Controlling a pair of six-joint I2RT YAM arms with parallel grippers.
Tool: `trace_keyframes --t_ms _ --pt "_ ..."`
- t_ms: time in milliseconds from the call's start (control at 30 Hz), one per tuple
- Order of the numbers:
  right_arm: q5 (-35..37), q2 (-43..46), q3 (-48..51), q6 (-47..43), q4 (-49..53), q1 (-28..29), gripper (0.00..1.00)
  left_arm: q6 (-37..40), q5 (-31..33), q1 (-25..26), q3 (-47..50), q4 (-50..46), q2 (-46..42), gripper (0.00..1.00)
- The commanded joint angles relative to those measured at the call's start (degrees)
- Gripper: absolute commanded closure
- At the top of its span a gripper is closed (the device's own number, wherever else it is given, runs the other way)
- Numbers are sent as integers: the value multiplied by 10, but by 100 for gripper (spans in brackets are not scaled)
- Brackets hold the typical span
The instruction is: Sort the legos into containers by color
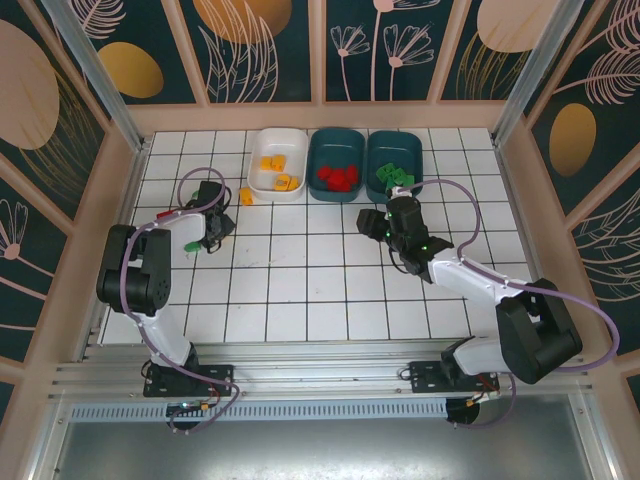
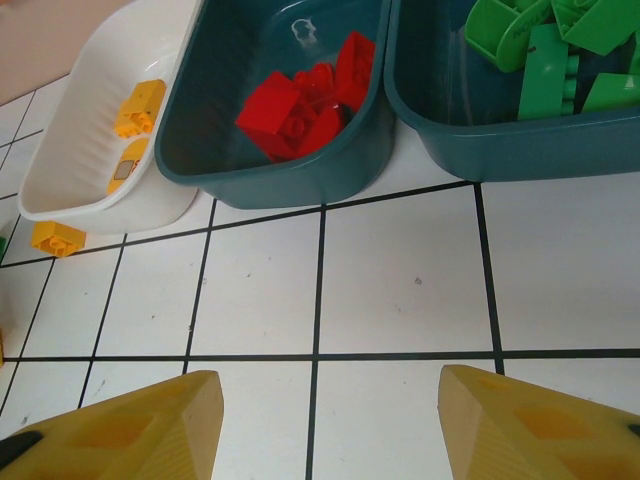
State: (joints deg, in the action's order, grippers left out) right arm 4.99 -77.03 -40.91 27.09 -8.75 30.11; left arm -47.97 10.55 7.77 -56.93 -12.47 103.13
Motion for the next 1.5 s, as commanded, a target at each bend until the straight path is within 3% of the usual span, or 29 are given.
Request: trace_keyframes --t_ms 0,233,367,533,767,967,1067,1167,1200,1333,1467 --pt "20 13 -4 -11 -4 6 40 13 -32 -5 9 21 16 73" --pt "24 16 -2 -9 -9 6 40 33 -81 -2 7 15 -46 79" --pt "24 14 1 -2 -15 6 41 50 -117 22 -49 4 -68 81" --pt "24 17 10 9 -21 6 41 81 -140 80 -190 -6 4 81" --pt "32 29 16 6 -7 4 41 84 -196 92 -404 -31 162 78" --pt "40 55 12 -10 10 1 40 118 -186 93 -546 -90 254 67" --pt "41 61 12 -14 15 0 40 136 -182 92 -582 -110 264 47" --pt "39 65 14 -15 14 0 40 157 -153 92 -551 -100 222 26" --pt "37 64 15 -14 12 0 40 164 -139 92 -529 -96 201 24" --pt "21 59 13 -9 3 4 40 169 -105 83 -412 -70 114 25" --pt "15 53 12 -4 -9 9 40 132 -118 31 -242 -24 -4 29"
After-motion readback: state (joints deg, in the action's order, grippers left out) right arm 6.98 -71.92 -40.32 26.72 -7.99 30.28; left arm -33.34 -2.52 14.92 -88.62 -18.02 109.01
